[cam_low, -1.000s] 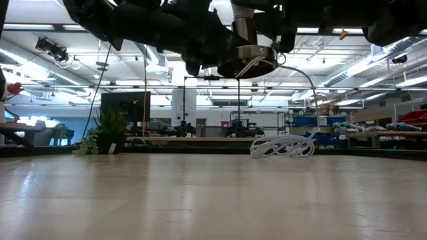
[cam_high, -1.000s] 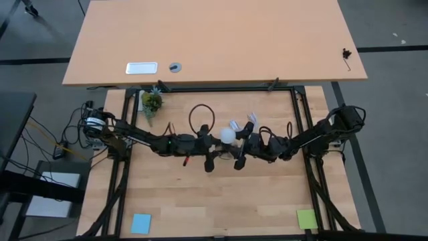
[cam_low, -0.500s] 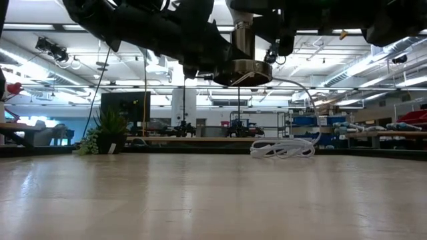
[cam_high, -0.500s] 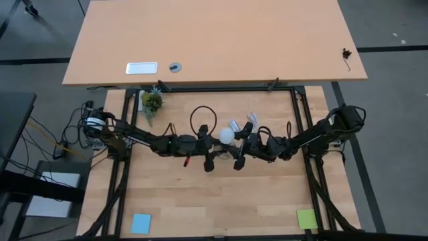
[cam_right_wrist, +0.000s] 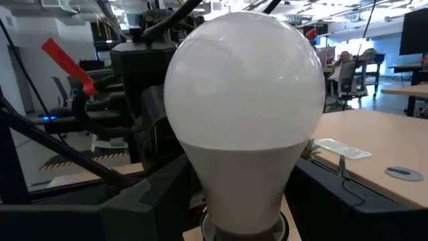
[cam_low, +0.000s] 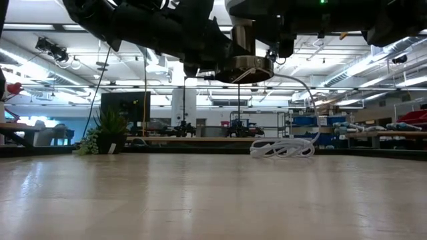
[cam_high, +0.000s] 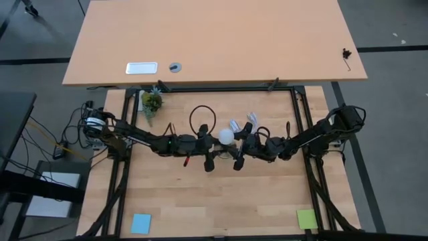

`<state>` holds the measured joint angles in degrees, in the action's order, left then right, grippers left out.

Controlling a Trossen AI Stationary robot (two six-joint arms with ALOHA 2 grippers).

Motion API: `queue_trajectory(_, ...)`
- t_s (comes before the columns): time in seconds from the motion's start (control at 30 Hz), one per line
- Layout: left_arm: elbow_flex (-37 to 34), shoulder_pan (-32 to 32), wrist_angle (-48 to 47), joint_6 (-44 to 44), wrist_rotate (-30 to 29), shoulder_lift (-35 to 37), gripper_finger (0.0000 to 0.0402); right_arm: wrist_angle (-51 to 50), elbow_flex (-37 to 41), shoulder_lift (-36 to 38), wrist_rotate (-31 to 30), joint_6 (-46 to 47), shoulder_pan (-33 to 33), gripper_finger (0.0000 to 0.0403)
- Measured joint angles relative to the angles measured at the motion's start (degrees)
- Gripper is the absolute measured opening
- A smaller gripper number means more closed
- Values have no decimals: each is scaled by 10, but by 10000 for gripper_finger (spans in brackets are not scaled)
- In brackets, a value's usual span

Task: Screw lightbulb
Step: Insert the lightbulb into the lamp socket

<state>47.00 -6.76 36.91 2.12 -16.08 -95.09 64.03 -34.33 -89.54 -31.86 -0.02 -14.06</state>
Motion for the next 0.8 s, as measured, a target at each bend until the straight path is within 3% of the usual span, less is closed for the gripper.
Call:
queue_trajectory(0.43,0,0,0,0,0,0,160,2,0,0,-33,20,0,246)
queue_trajectory(0.63,0,0,0,0,0,0,160,1,0,0,-15,2,0,259)
queue_trajectory(0.8,0,0,0,0,0,0,160,-3,0,0,1,-32,0,243)
